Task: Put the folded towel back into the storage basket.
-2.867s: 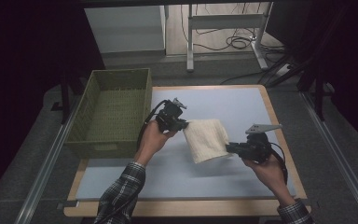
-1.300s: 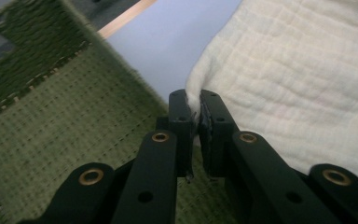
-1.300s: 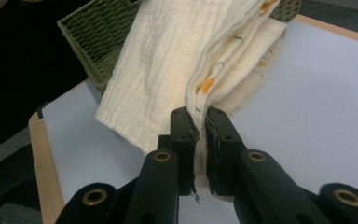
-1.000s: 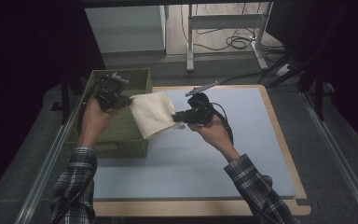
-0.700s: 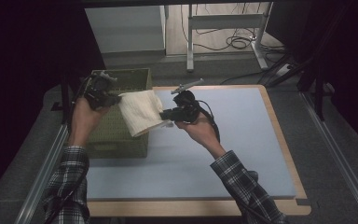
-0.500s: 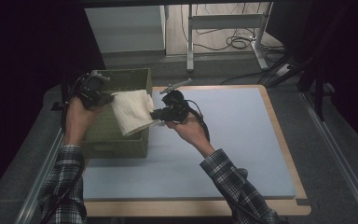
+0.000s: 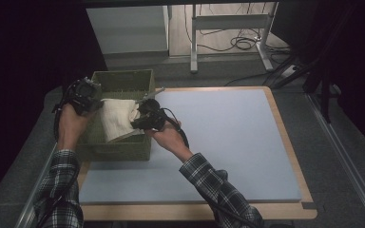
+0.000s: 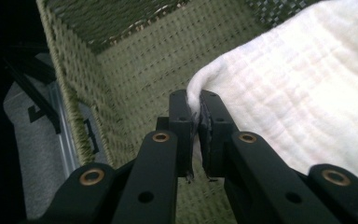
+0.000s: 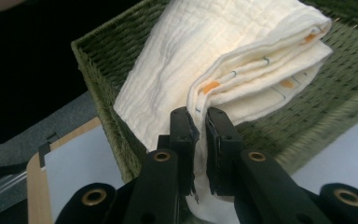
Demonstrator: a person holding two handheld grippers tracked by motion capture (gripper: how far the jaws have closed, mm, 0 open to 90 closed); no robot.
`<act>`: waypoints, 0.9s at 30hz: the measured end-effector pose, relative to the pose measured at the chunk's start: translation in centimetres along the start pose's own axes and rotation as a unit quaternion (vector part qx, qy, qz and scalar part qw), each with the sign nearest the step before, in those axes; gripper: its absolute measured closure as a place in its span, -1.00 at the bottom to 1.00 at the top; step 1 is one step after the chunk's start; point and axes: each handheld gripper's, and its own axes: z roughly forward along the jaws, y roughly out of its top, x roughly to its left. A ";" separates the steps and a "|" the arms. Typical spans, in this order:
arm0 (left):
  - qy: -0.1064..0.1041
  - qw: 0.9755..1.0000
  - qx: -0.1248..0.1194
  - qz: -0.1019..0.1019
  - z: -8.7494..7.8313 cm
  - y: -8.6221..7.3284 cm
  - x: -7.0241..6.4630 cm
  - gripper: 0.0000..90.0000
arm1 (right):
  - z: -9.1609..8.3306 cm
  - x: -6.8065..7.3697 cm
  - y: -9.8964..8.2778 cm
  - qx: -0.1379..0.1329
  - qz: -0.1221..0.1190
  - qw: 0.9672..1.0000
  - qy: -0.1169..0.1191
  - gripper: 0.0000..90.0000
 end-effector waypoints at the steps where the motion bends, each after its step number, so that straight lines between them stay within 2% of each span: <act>1: 0.000 1.000 0.000 -0.001 0.1 -0.2 0.1 0.88 | 0.4 0.1 0.0 0.003 0.001 1.000 0.000 0.82; 11: 0.000 1.000 0.003 -0.002 0.9 -1.5 0.5 0.87 | 3.7 1.3 -0.1 0.030 0.015 0.999 -0.011 0.81; 16: -0.004 1.000 0.002 -0.001 1.1 -1.9 0.4 0.87 | 4.7 2.0 0.0 0.040 0.010 0.999 -0.012 0.80; 27: -0.020 1.000 0.011 0.008 3.3 -1.7 -0.7 0.87 | 4.7 2.0 -0.6 0.073 0.012 0.996 -0.041 0.78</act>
